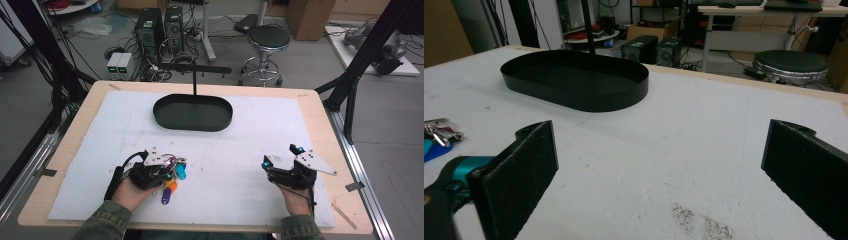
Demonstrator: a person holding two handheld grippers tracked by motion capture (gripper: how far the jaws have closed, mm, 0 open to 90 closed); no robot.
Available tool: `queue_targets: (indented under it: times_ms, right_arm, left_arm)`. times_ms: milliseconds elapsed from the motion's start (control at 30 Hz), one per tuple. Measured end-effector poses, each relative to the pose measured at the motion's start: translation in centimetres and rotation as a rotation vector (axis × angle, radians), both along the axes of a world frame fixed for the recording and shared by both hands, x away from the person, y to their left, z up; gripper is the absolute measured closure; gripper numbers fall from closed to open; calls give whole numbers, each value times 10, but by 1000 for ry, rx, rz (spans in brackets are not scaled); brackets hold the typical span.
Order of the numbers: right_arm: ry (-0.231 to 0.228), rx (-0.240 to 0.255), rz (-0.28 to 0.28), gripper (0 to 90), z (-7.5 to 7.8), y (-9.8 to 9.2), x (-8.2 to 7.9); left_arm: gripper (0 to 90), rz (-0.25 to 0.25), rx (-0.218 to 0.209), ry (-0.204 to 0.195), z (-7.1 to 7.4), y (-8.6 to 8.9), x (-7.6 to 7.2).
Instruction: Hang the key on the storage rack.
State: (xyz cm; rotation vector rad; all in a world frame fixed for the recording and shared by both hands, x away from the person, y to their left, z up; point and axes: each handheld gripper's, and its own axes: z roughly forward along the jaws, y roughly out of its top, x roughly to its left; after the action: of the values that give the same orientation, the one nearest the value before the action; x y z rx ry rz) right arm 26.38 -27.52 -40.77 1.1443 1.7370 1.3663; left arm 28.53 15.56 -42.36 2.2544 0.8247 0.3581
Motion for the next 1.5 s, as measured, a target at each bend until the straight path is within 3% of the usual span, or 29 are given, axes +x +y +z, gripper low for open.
queue_targets:
  times_ms: [300,533,767,1133,1267,1500]
  right_arm:
    - [2,-1,-6,5,0,0,-1]
    - [-1,-18,3,5,0,2,-2]
    - [-2,-21,10,5,0,3,-2]
    - [-11,-20,18,5,1,4,-4]
    - [-10,-25,18,5,0,4,-4]
    - [-17,-29,16,5,0,3,-4]
  left_arm:
    - [820,-26,-12,-20,6,2,-1]
    - [820,-18,-78,-33,25,18,0]
    - [820,-26,-195,-26,49,34,2]
    - [820,-79,-240,-55,78,36,9]
    - [820,-74,-283,-58,86,41,15]
    - [820,-51,-291,-96,100,48,23]
